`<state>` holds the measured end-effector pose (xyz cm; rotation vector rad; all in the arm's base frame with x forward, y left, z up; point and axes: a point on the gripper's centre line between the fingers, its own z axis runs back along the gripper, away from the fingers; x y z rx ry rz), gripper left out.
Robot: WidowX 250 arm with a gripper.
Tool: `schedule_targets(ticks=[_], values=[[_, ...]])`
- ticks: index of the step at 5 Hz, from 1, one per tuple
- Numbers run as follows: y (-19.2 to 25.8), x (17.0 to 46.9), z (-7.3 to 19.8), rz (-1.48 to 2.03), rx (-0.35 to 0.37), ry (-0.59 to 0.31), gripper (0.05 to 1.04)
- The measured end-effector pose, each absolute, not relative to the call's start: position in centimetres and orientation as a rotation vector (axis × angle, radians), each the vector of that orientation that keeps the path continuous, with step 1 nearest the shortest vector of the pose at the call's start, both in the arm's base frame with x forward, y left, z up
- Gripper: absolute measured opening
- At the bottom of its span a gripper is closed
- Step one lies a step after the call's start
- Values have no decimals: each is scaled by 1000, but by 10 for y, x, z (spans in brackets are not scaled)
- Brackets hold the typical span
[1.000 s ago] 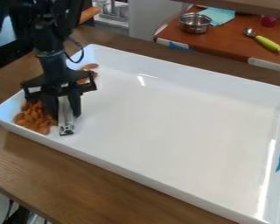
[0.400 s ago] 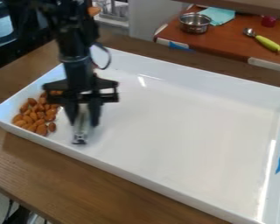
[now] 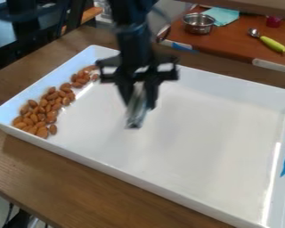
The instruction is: Sweep into pile
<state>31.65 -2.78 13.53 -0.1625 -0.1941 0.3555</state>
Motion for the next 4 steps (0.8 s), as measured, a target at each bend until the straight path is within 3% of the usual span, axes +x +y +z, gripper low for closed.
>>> schedule_targets(ticks=[2,3,4], values=[[-109,332,124,282,-128,-123,381],[-130,328,115,257,-106,-123,381],[-138,332,113,238,-89,-187,451]])
